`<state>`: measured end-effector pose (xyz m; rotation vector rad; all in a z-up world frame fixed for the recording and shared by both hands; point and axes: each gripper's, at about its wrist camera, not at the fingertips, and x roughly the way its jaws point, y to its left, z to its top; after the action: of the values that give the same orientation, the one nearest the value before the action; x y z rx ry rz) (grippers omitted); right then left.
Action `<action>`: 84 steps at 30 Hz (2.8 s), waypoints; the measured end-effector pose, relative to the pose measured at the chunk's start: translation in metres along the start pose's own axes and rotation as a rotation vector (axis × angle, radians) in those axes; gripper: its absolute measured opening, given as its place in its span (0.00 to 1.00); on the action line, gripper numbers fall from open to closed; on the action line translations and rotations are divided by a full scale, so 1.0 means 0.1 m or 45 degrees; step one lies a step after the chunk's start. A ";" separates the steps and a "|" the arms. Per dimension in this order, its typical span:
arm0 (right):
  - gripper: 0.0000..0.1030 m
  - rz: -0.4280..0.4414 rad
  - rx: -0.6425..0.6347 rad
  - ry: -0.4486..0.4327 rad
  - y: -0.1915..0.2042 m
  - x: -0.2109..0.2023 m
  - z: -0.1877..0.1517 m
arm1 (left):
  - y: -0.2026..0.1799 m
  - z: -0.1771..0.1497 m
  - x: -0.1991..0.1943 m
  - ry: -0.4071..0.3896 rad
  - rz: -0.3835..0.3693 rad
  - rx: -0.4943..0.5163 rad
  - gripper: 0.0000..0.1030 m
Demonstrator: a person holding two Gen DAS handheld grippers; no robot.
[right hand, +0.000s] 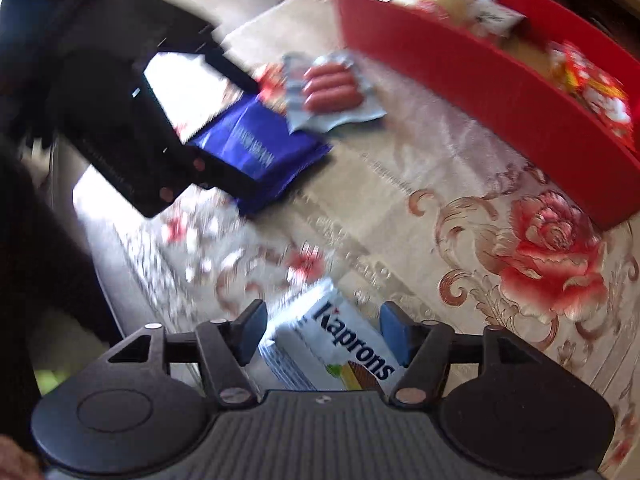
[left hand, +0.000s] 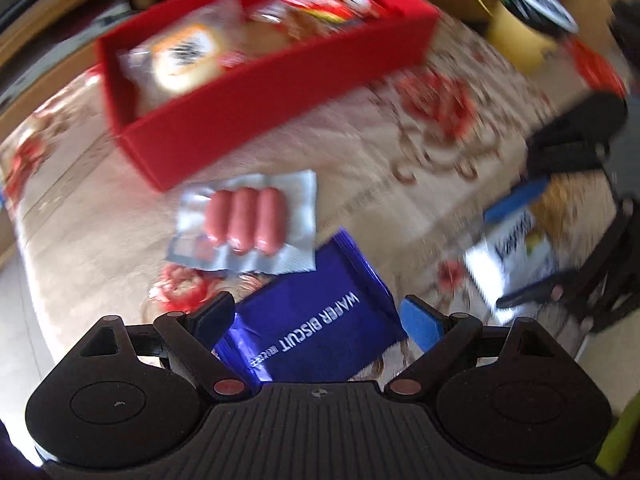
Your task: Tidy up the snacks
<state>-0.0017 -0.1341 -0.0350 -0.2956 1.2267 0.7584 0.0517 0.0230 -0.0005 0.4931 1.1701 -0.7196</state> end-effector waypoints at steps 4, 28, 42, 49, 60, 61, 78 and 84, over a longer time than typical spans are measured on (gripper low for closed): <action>0.66 -0.007 -0.138 0.066 0.11 0.06 0.05 | -0.16 0.01 0.12 0.034 -0.006 0.219 0.94; 0.33 -0.149 0.246 -0.111 0.06 -0.07 -0.17 | -0.36 -0.38 -0.01 0.157 0.117 0.105 0.95; 0.61 -0.068 -0.286 0.092 0.30 -0.19 -0.20 | -0.53 -0.41 0.05 0.178 0.069 0.375 0.95; 0.62 -0.025 -0.470 0.245 0.39 -0.09 -0.22 | -0.44 -0.38 0.08 0.199 0.014 0.462 0.94; 0.73 -0.076 -0.480 0.281 0.40 0.09 -0.28 | -0.40 -0.37 0.15 0.215 -0.045 0.471 0.98; 0.75 -0.077 -0.469 0.269 0.41 0.10 -0.30 | -0.39 -0.37 0.15 0.213 -0.044 0.480 0.98; 0.55 -0.137 0.149 -0.072 0.27 -0.13 -0.32 | -0.38 -0.59 -0.01 0.156 0.084 0.026 0.80; 0.55 -0.138 0.264 -0.208 0.20 -0.21 -0.25 | -0.53 -0.58 -0.04 0.072 0.148 -0.183 0.72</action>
<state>-0.0360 -0.1419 -0.0201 -0.1260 1.1146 0.5455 -0.0252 0.0277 -0.0147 0.4590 1.2256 -0.5204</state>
